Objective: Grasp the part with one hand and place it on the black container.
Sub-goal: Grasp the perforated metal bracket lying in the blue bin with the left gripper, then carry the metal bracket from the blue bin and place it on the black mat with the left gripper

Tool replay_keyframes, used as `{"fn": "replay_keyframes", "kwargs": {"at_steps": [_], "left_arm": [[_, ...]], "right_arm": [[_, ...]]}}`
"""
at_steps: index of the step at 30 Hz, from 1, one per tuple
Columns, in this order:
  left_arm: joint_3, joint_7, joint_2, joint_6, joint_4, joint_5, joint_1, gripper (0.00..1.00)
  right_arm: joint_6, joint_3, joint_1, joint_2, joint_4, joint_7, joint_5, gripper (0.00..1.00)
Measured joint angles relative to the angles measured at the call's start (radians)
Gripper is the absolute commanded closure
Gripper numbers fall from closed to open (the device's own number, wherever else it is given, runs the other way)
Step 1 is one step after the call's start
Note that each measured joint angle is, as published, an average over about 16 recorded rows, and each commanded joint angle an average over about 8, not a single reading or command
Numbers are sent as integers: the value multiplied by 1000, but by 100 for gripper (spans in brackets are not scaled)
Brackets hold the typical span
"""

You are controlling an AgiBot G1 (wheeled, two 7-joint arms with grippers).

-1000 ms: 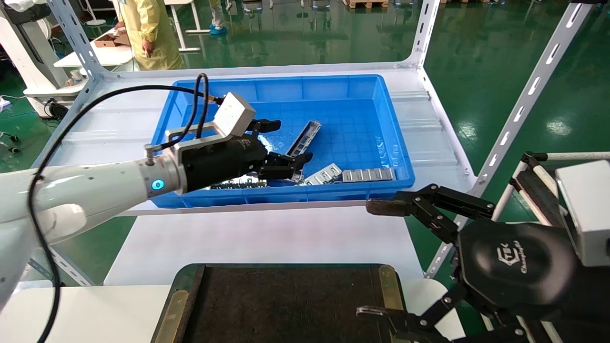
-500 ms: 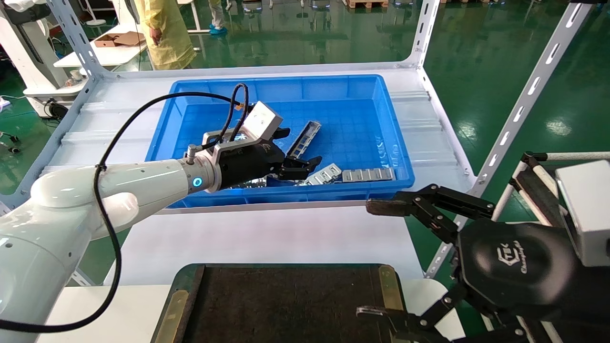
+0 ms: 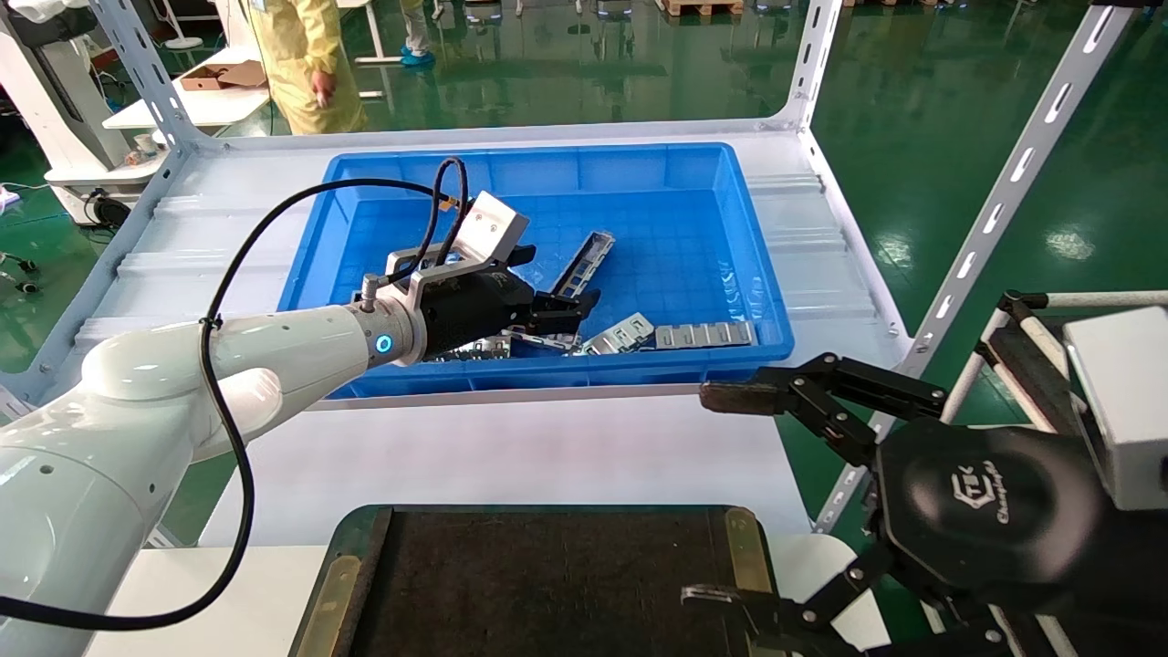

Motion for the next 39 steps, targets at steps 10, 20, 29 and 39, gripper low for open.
{"fn": "replay_keyframes", "kwargs": {"at_steps": [10,20,29,39], "left_arm": [[79,-47,0,-47,-32,-40,15,100],[146,-64,-2,-85,-54,-90,28,100],[189,-56,-5,-107,-60,-139,32,100],[212,-17,-11,-95,-59,-201,21,100]], "right_arm": [[0,0,0,0,0,0,0,100],[0,0,0,0,0,0,0,100],[0,-1,0,0,0,0,0,100],[0,-1,0,0,0,0,0,100]]}}
